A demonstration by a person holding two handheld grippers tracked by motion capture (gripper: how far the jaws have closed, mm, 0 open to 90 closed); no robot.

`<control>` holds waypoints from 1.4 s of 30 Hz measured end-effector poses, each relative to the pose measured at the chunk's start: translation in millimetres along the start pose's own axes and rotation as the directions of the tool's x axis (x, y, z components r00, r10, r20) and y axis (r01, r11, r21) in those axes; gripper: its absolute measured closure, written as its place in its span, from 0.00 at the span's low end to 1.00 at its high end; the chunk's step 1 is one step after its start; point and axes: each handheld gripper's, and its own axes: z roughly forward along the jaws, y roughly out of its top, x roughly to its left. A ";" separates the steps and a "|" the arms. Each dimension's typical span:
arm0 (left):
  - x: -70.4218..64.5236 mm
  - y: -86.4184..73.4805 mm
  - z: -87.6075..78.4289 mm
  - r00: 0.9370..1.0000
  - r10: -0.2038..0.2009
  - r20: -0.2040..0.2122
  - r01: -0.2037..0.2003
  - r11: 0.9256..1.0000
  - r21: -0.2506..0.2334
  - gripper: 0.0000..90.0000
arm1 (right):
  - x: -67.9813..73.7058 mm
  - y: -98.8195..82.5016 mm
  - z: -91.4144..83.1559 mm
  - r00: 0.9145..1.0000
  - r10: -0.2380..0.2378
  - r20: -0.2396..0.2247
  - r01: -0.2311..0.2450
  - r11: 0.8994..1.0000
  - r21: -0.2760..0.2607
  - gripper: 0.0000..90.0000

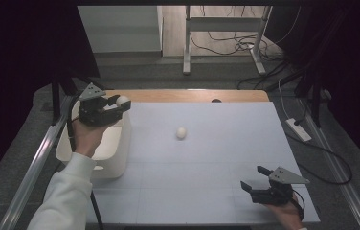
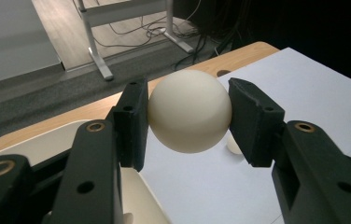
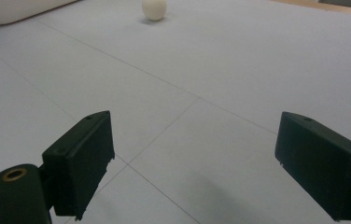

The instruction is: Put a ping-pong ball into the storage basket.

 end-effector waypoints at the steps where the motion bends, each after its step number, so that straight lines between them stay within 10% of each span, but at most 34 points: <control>1: 0.8 0.0 0.0 1.000 0.001 -0.003 -0.001 1.000 0.002 0.56 | 0.0 0.0 0.0 1.000 0.000 0.000 0.000 1.000 0.000 0.13; 42: 52.2 -10.7 -3.4 0.988 -0.083 -0.131 0.091 0.994 0.056 0.56 | -0.2 -0.4 -0.1 1.000 0.006 0.000 -0.006 1.000 -0.002 0.13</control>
